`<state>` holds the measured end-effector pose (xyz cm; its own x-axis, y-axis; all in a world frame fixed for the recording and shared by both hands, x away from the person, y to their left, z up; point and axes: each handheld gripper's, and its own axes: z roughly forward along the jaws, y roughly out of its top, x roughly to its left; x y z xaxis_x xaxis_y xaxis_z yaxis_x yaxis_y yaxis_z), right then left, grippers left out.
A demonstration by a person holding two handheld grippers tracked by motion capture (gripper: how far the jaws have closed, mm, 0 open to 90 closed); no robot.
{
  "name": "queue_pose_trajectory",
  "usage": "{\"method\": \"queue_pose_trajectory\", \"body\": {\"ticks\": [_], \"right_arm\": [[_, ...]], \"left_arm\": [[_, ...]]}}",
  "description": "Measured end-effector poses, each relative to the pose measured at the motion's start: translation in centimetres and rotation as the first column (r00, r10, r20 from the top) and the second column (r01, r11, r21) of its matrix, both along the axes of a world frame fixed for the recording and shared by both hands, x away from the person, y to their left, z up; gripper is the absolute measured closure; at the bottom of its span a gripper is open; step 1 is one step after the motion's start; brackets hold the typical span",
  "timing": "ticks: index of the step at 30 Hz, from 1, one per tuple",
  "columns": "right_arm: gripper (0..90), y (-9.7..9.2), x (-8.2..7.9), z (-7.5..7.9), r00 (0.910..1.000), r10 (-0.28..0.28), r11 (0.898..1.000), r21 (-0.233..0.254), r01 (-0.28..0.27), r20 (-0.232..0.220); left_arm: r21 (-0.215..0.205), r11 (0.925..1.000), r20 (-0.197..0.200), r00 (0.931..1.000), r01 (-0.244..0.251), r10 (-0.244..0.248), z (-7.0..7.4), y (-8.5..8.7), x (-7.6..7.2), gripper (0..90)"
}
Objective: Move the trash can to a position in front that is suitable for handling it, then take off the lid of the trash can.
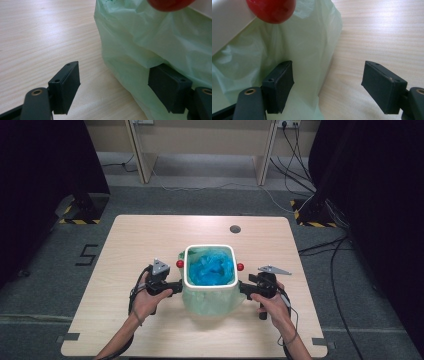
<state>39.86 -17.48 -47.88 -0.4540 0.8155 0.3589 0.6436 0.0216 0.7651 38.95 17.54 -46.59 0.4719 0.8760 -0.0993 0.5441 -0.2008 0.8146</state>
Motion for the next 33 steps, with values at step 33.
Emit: {"method": "queue_pose_trajectory", "body": {"ticks": [33], "right_arm": [[16.3, -3.1, -0.4, 0.4, 0.9968, -0.078, 0.997, -0.024, 0.078, 0.019]], "left_arm": [[-0.073, 0.9934, 0.013, 0.9961, 0.088, -0.087, -1.4, 2.3, -6.1, 15.0]]}}
